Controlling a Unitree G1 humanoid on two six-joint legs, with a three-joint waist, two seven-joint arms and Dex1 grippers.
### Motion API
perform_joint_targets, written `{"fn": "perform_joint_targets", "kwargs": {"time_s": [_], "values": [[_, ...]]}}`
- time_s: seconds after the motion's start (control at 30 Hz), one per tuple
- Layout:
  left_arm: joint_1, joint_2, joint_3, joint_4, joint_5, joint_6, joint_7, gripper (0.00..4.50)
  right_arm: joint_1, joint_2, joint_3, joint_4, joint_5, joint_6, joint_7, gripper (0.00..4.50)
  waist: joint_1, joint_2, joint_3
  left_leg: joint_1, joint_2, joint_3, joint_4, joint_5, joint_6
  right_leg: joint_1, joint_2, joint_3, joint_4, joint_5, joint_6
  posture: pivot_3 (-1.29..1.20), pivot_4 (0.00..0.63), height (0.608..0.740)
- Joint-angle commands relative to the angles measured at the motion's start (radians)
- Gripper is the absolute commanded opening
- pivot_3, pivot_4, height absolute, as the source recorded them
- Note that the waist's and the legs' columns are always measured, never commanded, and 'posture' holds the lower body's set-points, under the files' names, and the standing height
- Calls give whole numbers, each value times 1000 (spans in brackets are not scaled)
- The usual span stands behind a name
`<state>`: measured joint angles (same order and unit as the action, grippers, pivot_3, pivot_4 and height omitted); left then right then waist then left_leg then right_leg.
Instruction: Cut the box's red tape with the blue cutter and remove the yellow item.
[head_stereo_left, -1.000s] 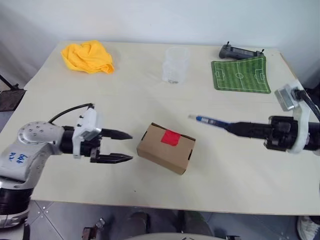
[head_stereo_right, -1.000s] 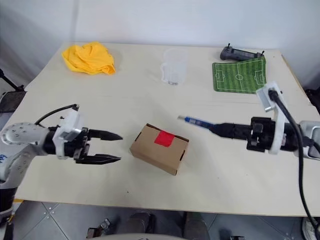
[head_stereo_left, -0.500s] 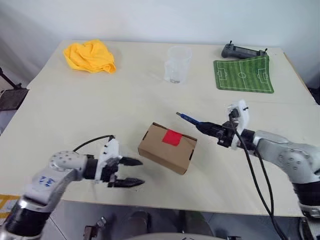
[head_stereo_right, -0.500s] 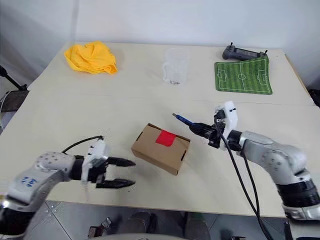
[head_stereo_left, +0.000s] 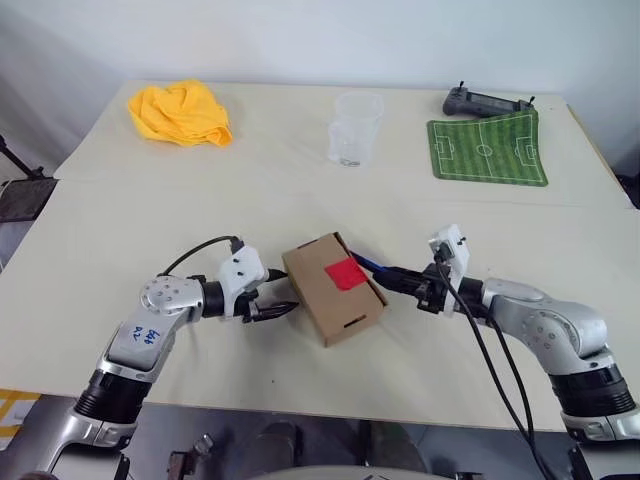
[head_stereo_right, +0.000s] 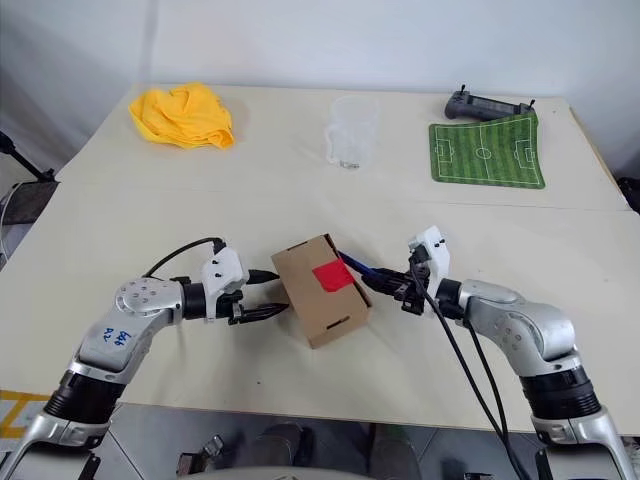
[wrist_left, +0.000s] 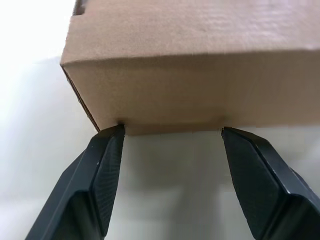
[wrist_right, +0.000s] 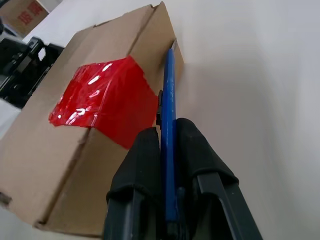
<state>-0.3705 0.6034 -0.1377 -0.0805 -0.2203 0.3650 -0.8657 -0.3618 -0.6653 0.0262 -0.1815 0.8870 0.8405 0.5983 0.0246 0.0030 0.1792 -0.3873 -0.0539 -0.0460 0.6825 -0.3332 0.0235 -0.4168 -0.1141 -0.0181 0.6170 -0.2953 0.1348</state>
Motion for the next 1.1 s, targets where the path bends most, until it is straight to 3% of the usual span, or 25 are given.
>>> {"fn": "perform_joint_targets", "kwargs": {"time_s": [0.03,0.4,0.53,0.83,1.0,1.1], "values": [[-51,-37,-14,18,16,-51,1,3281,47,19,-47,-153,79,88,-52,181,0,0,0,0,0,0,0,0,0,0,0,0,0,0,0,0,150,740],[-118,-104,-39,108,40,-96,-22,3281,170,54,-194,-342,207,242,-293,180,-1,0,0,1,-1,0,0,1,0,0,0,0,2,0,0,0,150,740],[-134,-104,-34,115,43,-100,-32,3281,204,-6,-216,-355,43,203,-374,180,2,0,0,0,-1,0,0,1,0,0,0,1,2,0,0,0,150,740],[-135,-105,-29,72,19,-53,-51,3281,235,-16,-286,-366,-55,107,-335,180,-1,0,0,0,-3,1,0,2,2,-1,0,0,3,1,1,0,150,740],[-105,-85,-51,-41,-17,115,-69,3281,263,6,-248,-413,-87,99,-335,180,-1,0,0,0,-3,1,0,2,2,0,0,1,3,1,1,0,150,740],[-72,-21,-84,-131,-29,243,-102,3281,278,24,-234,-447,-76,124,-345,180,-4,0,0,0,-3,0,0,2,2,0,0,3,3,0,1,0,150,740]]}}
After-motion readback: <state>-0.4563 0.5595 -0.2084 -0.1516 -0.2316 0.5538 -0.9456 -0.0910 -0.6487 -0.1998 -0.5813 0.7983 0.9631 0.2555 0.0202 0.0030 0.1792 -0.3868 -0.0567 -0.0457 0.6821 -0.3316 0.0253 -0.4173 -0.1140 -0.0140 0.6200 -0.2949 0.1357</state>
